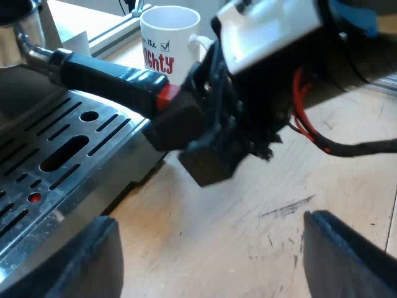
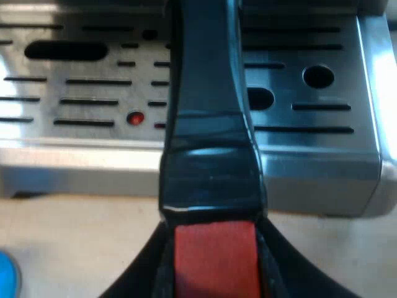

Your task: Grind coffee beans and then tamp

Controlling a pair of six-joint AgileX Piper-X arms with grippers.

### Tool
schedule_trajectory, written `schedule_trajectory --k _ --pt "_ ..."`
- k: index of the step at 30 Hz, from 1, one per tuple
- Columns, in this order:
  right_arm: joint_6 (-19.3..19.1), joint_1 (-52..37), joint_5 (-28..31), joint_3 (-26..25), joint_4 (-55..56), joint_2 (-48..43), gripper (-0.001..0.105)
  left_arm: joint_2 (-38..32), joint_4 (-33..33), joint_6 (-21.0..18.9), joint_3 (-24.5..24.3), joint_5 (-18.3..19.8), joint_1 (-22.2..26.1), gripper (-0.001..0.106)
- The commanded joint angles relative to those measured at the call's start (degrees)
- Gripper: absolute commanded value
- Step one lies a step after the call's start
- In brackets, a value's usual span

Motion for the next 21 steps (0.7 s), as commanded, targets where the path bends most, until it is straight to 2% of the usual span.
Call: schedule_trajectory --k 1,15,21 --pt "-0.3 1.4 1.2 -0.7 -1.7 -0.9 0.000 -0.1 -1.0 0.0 0.0 0.7 -0.2 0.063" --pt "0.5 4.4 1.4 -0.7 2.6 -0.9 0.000 -0.1 -1.0 0.0 0.0 0.7 -0.2 0.063" --pt "4.1 6.2 1.4 -0.7 5.4 -1.2 0.000 -0.1 -1.0 0.0 0.0 0.7 -0.2 0.063"
